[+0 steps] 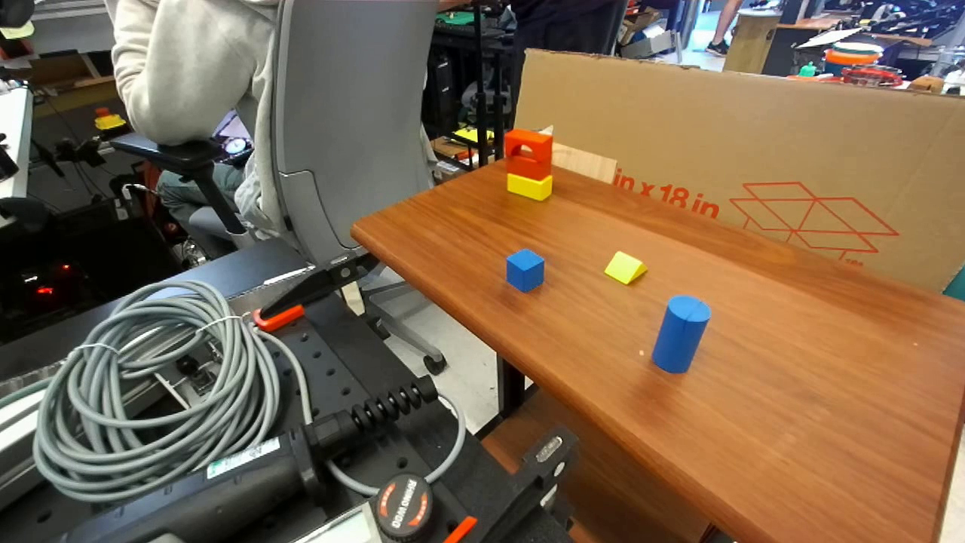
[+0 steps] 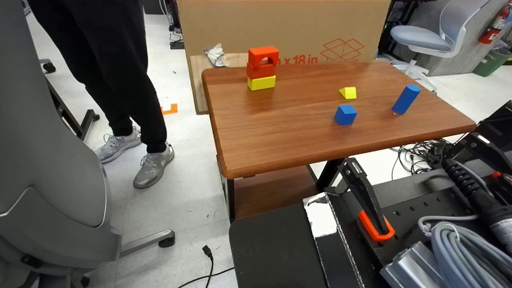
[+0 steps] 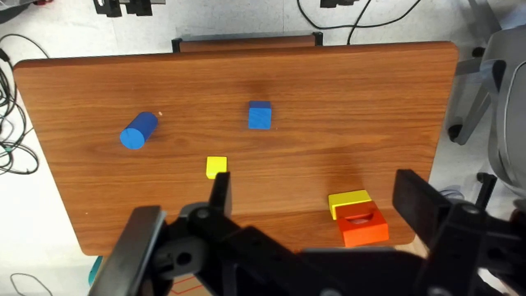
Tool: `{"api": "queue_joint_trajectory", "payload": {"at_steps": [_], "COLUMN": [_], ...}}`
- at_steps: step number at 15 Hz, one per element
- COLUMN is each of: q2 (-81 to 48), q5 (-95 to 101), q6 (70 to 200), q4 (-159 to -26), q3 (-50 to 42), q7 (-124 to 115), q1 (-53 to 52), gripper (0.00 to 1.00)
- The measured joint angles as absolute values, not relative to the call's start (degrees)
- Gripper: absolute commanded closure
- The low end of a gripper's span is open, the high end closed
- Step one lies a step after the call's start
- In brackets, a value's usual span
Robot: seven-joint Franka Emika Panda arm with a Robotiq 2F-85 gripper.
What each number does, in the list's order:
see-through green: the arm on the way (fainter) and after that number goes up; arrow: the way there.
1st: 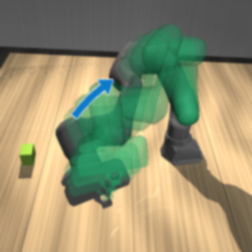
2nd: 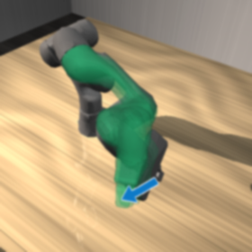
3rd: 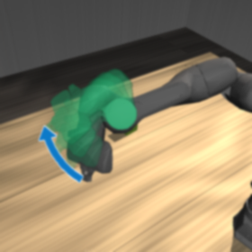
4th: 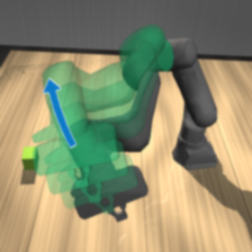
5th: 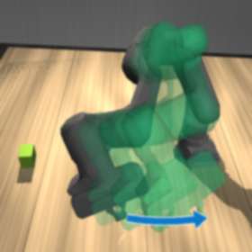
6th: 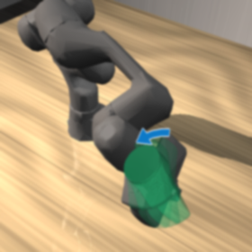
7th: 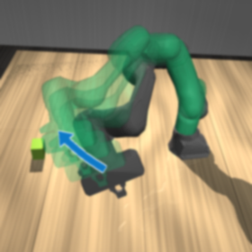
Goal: Pick up the blue object from the table and place it on top of the orange object
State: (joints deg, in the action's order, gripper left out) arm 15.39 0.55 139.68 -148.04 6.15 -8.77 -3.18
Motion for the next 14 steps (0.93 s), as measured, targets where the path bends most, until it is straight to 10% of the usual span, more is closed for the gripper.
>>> {"api": "queue_joint_trajectory", "payload": {"at_steps": [14], "q2": [-14.7], "q5": [-4.9], "q6": [151.0], "q4": [-137.0], "q3": [2.9], "q7": [-3.6], "q1": [-2.2], "gripper": [0.00]}}
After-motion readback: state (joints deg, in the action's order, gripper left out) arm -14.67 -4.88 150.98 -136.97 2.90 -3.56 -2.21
